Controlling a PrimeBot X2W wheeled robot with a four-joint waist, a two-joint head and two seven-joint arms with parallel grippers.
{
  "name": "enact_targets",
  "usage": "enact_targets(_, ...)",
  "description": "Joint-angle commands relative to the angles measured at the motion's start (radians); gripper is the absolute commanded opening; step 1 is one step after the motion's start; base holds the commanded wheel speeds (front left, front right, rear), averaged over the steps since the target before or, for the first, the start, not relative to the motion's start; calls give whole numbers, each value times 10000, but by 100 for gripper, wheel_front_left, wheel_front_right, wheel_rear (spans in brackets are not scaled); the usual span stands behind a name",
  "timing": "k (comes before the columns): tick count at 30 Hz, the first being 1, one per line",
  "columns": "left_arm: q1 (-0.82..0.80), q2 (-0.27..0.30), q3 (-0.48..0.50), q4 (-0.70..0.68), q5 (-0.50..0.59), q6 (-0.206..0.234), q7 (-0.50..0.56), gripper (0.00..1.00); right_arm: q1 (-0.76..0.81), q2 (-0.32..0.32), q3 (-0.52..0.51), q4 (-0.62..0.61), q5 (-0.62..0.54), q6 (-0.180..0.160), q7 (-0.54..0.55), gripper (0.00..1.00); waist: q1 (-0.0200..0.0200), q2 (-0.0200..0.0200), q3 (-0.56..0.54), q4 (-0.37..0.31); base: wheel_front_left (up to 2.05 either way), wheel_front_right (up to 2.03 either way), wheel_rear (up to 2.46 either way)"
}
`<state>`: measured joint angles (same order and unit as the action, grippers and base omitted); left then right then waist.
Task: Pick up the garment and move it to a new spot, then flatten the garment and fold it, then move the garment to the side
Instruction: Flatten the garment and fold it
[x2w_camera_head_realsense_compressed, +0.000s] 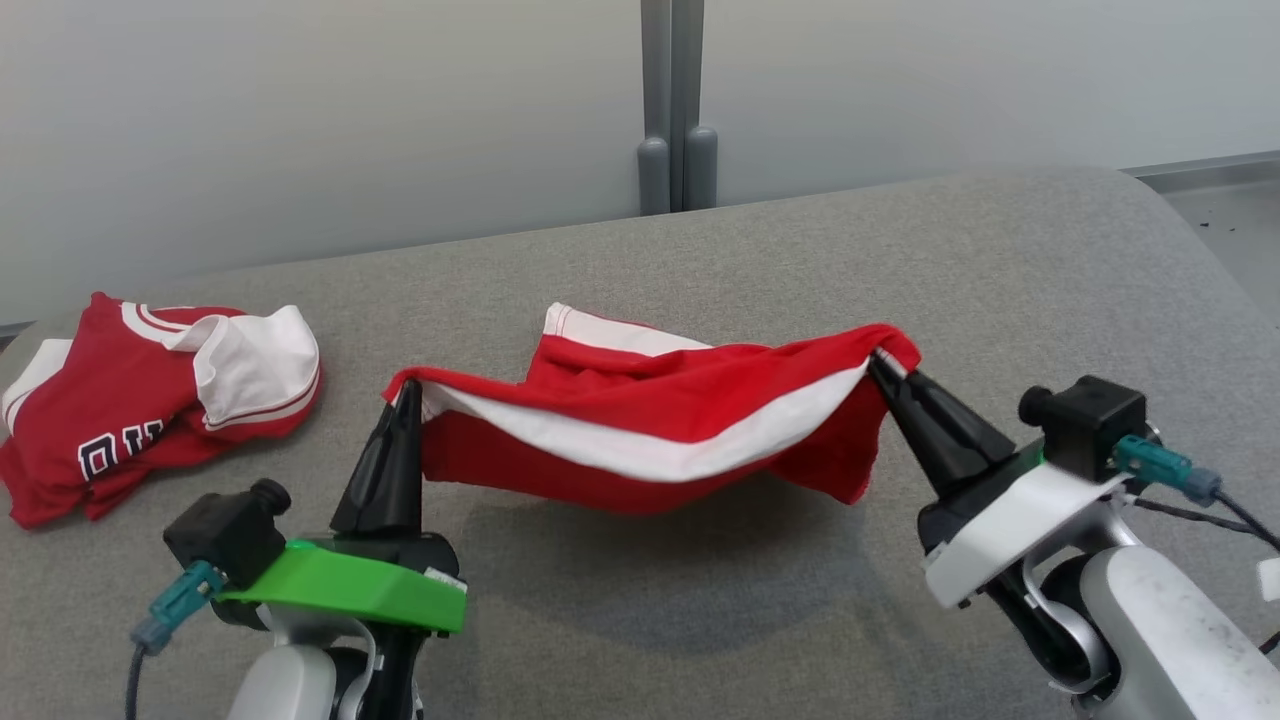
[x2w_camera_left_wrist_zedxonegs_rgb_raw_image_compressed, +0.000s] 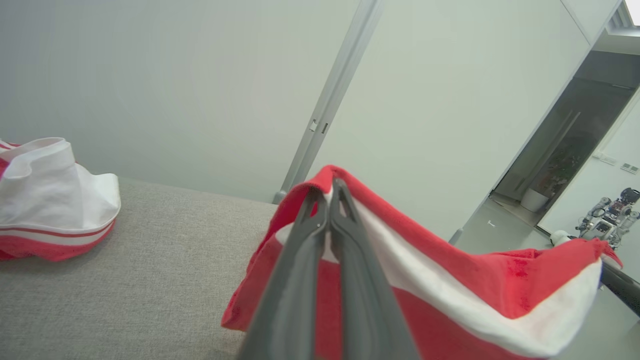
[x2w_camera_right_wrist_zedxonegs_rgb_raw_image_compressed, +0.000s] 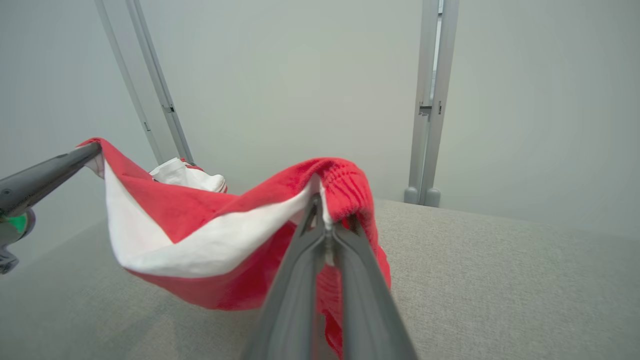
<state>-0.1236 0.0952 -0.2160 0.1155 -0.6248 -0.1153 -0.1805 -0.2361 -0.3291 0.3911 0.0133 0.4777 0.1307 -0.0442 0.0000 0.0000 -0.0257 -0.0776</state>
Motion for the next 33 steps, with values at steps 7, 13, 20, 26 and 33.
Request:
enact_targets(7, -44, 200, 319, -2981, -532, 460, 959, 0, 230, -316, -1228, -2348, -44, 1, 788, 0, 0, 0, -116, -240, 0, 0, 0)
enact_targets(13, -677, 493, 460, -5021, -924, 961, 2209, 0, -315, -487, -1754, -3459, 160, 1, 1515, 0, 0, 0, -6, -268, 0, 0, 0)
enact_targets(20, -2505, 1200, 693, -4126, -973, 1197, 3616, 0, -2165, -753, -998, -2187, 162, -1, 1835, 0, 0, 0, 629, -179, 0, 0, 0)
enact_targets(26, -4794, 1530, 779, -2091, -839, 999, 4042, 0, -4790, -410, -245, 77, 337, 1, 1304, 0, 0, 0, 1635, -144, 0, 0, 0)
enact_targets(33, -8452, 1458, 631, 712, -197, 699, 3462, 0, -8652, 162, 94, 3620, -136, -1, -191, 0, 0, 0, 2878, 83, 0, 0, 0)
